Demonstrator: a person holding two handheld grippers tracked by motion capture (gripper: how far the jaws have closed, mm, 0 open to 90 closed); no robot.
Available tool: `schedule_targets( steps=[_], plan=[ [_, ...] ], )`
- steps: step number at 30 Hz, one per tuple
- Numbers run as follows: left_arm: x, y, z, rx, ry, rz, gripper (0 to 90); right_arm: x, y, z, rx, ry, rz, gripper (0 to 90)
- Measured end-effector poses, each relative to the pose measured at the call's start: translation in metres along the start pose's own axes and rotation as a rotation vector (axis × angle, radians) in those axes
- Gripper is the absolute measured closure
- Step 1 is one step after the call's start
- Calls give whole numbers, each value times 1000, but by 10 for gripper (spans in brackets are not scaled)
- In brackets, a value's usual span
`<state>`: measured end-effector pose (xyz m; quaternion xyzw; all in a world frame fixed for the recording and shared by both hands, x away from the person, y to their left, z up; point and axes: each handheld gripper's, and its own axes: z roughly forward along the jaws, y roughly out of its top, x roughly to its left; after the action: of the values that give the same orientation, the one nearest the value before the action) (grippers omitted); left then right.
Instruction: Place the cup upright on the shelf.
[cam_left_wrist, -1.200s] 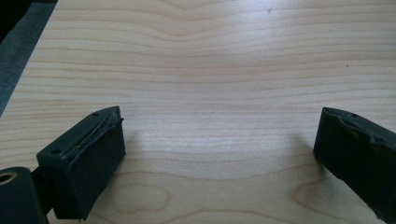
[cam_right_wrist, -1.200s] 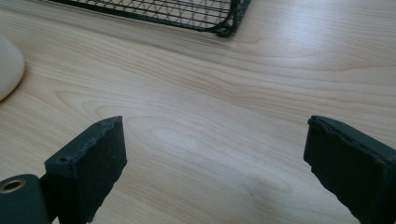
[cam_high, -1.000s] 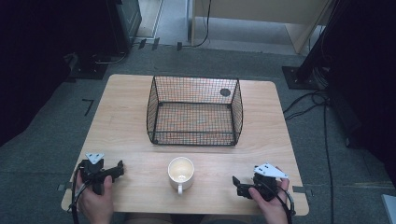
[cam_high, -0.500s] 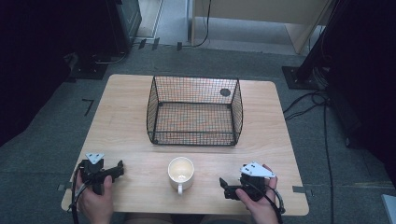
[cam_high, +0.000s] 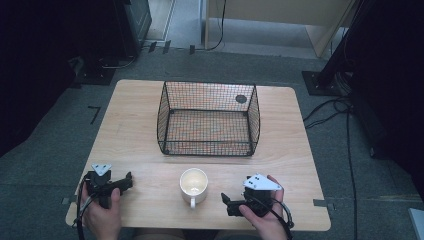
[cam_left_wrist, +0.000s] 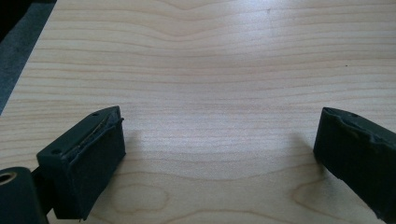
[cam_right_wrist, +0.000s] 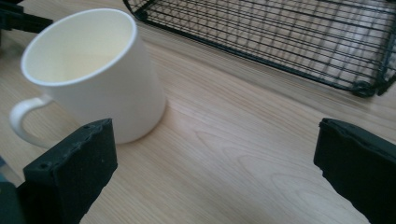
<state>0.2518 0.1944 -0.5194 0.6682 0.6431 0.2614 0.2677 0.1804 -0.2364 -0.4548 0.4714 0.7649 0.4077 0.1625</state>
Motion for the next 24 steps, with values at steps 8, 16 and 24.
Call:
schedule_targets(
  steps=[8,16,24],
  plan=[
    [0,0,0,0,0,0,22,23,7,10,5,17,-2,0],
    [0,0,0,1,0,1,22,42,13,15,-8,68,-24,0],
    [0,0,0,0,0,1,22,63,13,31,8,69,-7,0]
  ],
)
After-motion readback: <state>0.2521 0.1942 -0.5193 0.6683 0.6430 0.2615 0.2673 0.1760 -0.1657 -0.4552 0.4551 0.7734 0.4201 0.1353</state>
